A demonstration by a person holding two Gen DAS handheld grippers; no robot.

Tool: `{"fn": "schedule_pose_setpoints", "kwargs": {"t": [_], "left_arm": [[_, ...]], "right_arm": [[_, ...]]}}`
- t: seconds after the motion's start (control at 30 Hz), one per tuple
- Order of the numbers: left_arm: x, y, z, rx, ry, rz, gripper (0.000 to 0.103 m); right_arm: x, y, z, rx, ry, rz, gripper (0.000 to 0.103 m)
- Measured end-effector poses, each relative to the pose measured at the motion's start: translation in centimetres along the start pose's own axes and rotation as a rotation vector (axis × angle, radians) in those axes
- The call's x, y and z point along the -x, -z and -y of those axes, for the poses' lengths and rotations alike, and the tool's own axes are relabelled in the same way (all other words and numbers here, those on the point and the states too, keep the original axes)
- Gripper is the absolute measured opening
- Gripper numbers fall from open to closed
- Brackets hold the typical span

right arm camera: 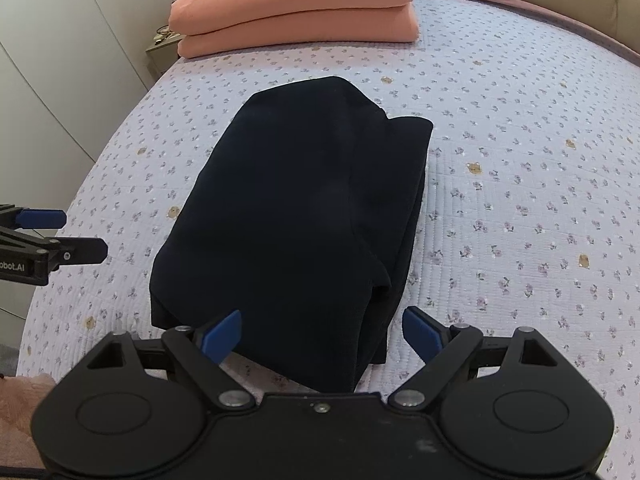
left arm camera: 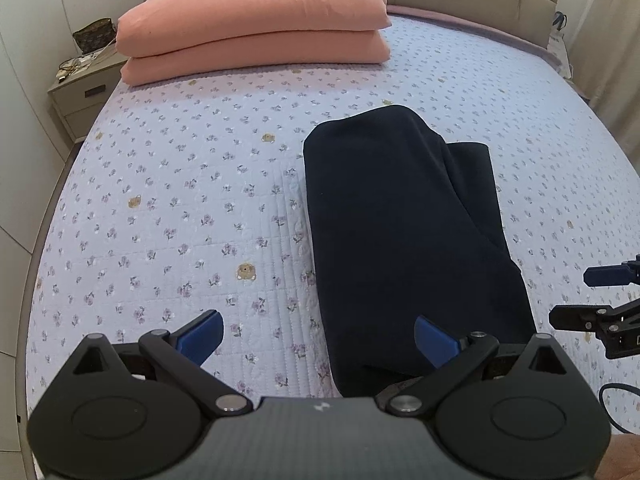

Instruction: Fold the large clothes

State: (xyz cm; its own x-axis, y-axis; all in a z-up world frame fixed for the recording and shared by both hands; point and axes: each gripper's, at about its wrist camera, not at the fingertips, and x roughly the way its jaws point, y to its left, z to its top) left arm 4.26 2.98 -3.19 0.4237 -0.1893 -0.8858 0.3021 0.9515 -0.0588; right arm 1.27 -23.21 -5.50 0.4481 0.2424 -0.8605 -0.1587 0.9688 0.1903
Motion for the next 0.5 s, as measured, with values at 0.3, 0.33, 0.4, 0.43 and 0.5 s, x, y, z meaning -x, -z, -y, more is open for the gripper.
{"fn": "schedule_pose_setpoints", "kwargs": {"t": [0.3,0.33,0.4,0.43,0.5], "left_arm": [[-0.02,-0.05,0.02,-0.003,0.014,-0.002,0.103],[-0.01,-0.05,0.06,-0.004,0.014,-0.002,0.103],[0.00,-0.05,0.06,-0.005,0.013,-0.001,0.103],[-0.01,-0.05,0.04,-0.005,0.013,-0.001,0.103],[-0.04,-0.05,-0.02,-0.004,0.017,-0.002,0.103]], "right_arm": [[0.07,0.03,0.04,0.001,-0.006,0.000,0.103],[0.06,0.03,0.02,0.001,-0.006,-0.001,0.103],[0.07,0.04,0.00,0.001,-0.006,0.000,0.103],[0.06,0.03,-0.01,0.001,-0.007,0.000,0.103],[0.04,0.03,0.05,0.001,-0.005,-0.001,0.103]]}}
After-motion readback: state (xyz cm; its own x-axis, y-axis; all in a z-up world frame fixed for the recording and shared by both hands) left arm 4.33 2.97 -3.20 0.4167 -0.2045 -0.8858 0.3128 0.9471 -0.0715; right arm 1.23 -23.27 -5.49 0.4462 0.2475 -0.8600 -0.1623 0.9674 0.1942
